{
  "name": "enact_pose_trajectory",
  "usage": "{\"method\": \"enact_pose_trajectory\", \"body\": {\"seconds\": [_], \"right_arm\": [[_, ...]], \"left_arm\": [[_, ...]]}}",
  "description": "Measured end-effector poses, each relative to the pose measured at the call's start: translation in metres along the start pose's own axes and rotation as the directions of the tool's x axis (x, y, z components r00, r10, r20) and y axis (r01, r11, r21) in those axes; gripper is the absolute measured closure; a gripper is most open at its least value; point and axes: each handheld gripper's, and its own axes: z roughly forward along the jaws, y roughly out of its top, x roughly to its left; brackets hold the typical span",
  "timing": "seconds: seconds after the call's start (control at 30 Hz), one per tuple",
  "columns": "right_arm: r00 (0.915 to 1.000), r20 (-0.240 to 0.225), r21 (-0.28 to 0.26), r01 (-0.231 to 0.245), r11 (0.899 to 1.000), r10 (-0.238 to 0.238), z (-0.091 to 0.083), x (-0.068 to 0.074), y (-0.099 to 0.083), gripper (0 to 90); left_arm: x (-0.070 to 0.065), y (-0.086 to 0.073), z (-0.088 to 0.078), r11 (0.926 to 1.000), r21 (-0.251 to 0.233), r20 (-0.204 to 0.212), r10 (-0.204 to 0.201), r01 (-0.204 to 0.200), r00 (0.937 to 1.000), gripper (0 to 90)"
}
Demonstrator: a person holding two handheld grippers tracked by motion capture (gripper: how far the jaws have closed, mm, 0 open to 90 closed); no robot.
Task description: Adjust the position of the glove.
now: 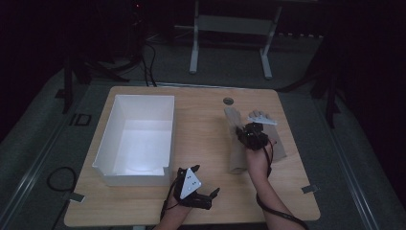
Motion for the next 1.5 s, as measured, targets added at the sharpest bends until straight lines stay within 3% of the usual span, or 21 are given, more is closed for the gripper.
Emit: {"method": "enact_pose_trajectory", "body": {"seconds": [0.17,0.37,0.5,0.6,0.73,0.83,1.0,1.17,1.3,1.5], "right_arm": [[0.9998,0.02,0.055,0.003,0.998,-0.004,0.02,-0.001,-0.023,77.4],[0.9994,0.035,0.096,0.005,0.995,-0.009,0.041,0.003,-0.035,76.1],[0.9986,0.032,0.133,0.037,0.99,-0.042,0.053,0.003,-0.047,64.4],[0.9975,0.028,0.107,0.062,0.992,-0.065,0.055,0.005,-0.054,57.6],[0.9901,0.055,0.094,0.124,0.988,-0.129,0.056,0.012,-0.059,50.4],[0.9864,0.068,0.087,0.143,0.986,-0.15,0.057,0.016,-0.061,44.2],[0.9891,0.064,0.095,0.126,0.987,-0.133,0.061,0.018,-0.058,37.6],[0.9954,0.033,0.074,0.087,0.993,-0.09,0.054,0.013,-0.049,36.1],[0.9966,-0.011,0.024,0.082,0.996,-0.082,0.04,-0.002,-0.037,42.2],[0.985,-0.042,-0.033,0.166,0.986,-0.167,0.018,-0.028,-0.023,44.5]], "left_arm": [[0.0,0.0,0.0,1.0,-0.002,0.003,-0.003,0.003,1.0,0.1],[0.0,0.0,0.001,1.0,-0.002,0.007,-0.002,0.002,1.0,0.1],[0.0,0.0,0.001,1.0,-0.003,0.01,-0.004,0.004,0.9999,0.1],[0.0,0.0,0.001,1.0,-0.002,0.013,-0.003,0.004,0.9999,0.0],[0.0,0.0,0.001,1.0,-0.004,0.015,-0.003,0.004,0.9999,0.1],[-0.001,0.0,0.001,1.0,-0.003,0.016,-0.004,0.004,0.9999,0.1],[-0.001,0.0,0.001,1.0,-0.003,0.018,-0.003,0.003,0.9998,0.1],[-0.001,0.0,0.001,1.0,-0.005,0.021,-0.003,0.004,0.9998,0.1],[-0.001,0.0,0.001,1.0,-0.006,0.022,-0.002,0.003,0.9998,0.1],[-0.001,0.0,0.001,1.0,-0.006,0.024,-0.004,0.004,0.9997,0.1]]}}
